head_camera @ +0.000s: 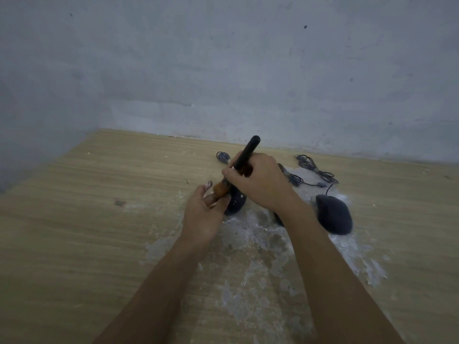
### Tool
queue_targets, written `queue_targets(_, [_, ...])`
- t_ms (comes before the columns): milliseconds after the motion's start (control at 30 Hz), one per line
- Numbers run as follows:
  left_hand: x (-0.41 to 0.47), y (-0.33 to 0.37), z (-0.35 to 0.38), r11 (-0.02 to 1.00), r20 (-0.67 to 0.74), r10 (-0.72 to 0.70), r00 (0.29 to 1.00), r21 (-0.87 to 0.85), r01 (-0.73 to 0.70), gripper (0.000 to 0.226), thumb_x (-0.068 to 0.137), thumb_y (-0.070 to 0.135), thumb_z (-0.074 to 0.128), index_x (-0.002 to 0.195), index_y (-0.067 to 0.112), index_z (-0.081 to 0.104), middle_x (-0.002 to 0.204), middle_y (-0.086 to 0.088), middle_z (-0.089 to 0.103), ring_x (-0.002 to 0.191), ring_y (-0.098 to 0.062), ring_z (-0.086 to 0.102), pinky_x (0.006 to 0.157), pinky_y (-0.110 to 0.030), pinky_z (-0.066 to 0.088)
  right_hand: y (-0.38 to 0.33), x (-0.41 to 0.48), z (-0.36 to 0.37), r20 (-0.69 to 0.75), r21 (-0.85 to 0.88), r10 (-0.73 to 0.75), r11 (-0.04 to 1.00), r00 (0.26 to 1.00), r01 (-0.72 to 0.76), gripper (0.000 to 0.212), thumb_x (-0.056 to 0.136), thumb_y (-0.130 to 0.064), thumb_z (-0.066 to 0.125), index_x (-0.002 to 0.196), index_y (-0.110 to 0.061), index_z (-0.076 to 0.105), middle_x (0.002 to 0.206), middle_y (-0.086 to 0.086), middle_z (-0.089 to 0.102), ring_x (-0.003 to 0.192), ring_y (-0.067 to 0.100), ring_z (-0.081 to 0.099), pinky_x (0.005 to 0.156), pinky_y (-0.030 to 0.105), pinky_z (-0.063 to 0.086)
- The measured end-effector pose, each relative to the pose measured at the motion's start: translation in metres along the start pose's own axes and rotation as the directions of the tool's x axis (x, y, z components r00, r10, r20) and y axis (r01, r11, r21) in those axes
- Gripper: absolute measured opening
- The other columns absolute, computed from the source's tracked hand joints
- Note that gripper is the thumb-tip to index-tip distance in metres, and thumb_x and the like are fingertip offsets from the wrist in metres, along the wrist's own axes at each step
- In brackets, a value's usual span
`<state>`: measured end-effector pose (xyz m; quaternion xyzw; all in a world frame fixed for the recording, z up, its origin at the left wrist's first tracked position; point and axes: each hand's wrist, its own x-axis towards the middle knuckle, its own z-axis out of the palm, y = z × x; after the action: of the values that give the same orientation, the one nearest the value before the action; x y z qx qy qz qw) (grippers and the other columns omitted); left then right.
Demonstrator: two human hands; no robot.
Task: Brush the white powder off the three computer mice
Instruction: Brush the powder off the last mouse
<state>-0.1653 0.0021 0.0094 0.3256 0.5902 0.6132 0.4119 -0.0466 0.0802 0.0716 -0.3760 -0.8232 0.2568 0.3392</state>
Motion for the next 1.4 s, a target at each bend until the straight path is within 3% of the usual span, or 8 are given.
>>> queue_targets(133, [-0.001, 0.005, -0.001, 0.980, 0.049, -0.109, 0.993, -0.161, 0.115, 0.033, 0.096, 0.014, 0.062, 0.129, 0.007, 0.058, 0.113, -0.009, 0.075, 0.099, -0.020, 0.074, 0.084, -0.036, 0.060, 0.003, 0.001, -0.005, -0.182, 0.108, 0.027, 0.994, 0.983, -0.007, 0.013, 0.094, -0.031, 0.069, 0.094, -0.019, 0.075, 0.072, -0.014, 0.066, 0.059, -0.006, 0.057, 0.053, 0.010, 0.040])
queue_targets(533, [0.004, 0.008, -0.003, 0.882, 0.126, -0.222, 0.967, -0.397, 0.254, 0.029, 0.098, 0.017, 0.057, 0.123, 0.001, 0.062, 0.109, -0.011, 0.076, 0.094, -0.016, 0.073, 0.073, -0.026, 0.059, 0.008, -0.005, -0.025, 0.107, 0.140, 0.010, 0.990, 0.994, -0.025, 0.010, 0.094, -0.026, 0.069, 0.088, -0.019, 0.073, 0.083, 0.007, 0.073, 0.076, 0.016, 0.066, 0.068, 0.030, 0.053])
queue_targets(700, [0.005, 0.009, -0.006, 0.867, 0.150, -0.222, 0.964, -0.422, 0.265, 0.031, 0.099, 0.019, 0.056, 0.125, 0.003, 0.062, 0.116, -0.010, 0.074, 0.097, -0.014, 0.074, 0.071, -0.022, 0.060, 0.006, -0.004, -0.025, -0.018, 0.164, -0.005, 0.986, 1.000, 0.008, 0.009, 0.096, -0.027, 0.068, 0.090, -0.023, 0.074, 0.078, 0.000, 0.072, 0.066, 0.001, 0.057, 0.059, 0.016, 0.046])
queue_targets(833, [0.008, 0.008, -0.008, 0.847, 0.171, -0.269, 0.948, -0.426, 0.318, 0.030, 0.100, 0.018, 0.056, 0.124, 0.001, 0.062, 0.115, -0.015, 0.073, 0.097, -0.019, 0.073, 0.075, -0.027, 0.061, 0.007, -0.007, -0.027, 0.128, 0.145, 0.014, 0.989, 0.992, -0.033, 0.011, 0.094, -0.026, 0.069, 0.085, -0.020, 0.073, 0.077, 0.009, 0.070, 0.069, 0.009, 0.060, 0.065, 0.034, 0.052])
queue_targets(933, [0.009, 0.006, -0.007, 0.876, 0.159, -0.255, 0.954, -0.381, 0.298, 0.029, 0.099, 0.018, 0.057, 0.123, 0.002, 0.062, 0.109, -0.012, 0.076, 0.099, -0.020, 0.073, 0.075, -0.029, 0.059, 0.008, -0.005, -0.027, -0.055, 0.170, 0.023, 0.985, 0.998, -0.013, 0.011, 0.095, -0.030, 0.069, 0.089, -0.022, 0.074, 0.073, 0.001, 0.068, 0.065, 0.006, 0.056, 0.057, 0.022, 0.045])
queue_targets(1100, [0.007, 0.006, -0.007, 0.877, 0.180, -0.241, 0.954, -0.381, 0.293, 0.029, 0.098, 0.017, 0.058, 0.122, 0.000, 0.061, 0.095, -0.012, 0.078, 0.103, -0.027, 0.072, 0.081, -0.036, 0.059, 0.008, -0.008, -0.027, 0.200, 0.101, 0.027, 0.994, 0.979, -0.048, 0.010, 0.093, -0.029, 0.070, 0.087, -0.022, 0.074, 0.081, 0.007, 0.073, 0.077, 0.021, 0.067, 0.070, 0.037, 0.055])
queue_targets(1267, [0.007, 0.007, -0.004, 0.846, 0.229, -0.236, 0.944, -0.430, 0.316, 0.029, 0.101, 0.017, 0.054, 0.125, 0.003, 0.061, 0.115, -0.013, 0.074, 0.106, -0.027, 0.070, 0.087, -0.035, 0.058, 0.002, -0.003, -0.018, -0.057, 0.131, -0.025, 0.991, 0.998, 0.032, 0.007, 0.094, -0.030, 0.070, 0.090, -0.025, 0.074, 0.079, -0.001, 0.073, 0.068, 0.010, 0.062, 0.056, 0.018, 0.047])
queue_targets(1400, [0.007, 0.006, -0.004, 0.804, 0.241, -0.268, 0.933, -0.477, 0.355, 0.027, 0.104, 0.015, 0.046, 0.120, 0.000, 0.062, 0.114, -0.017, 0.072, 0.104, -0.025, 0.070, 0.078, -0.033, 0.062, -0.001, -0.006, -0.016, 0.154, 0.074, -0.056, 0.996, 0.986, 0.045, 0.011, 0.091, -0.023, 0.071, 0.081, -0.027, 0.073, 0.070, -0.021, 0.069, 0.070, -0.006, 0.062, 0.059, 0.007, 0.043])
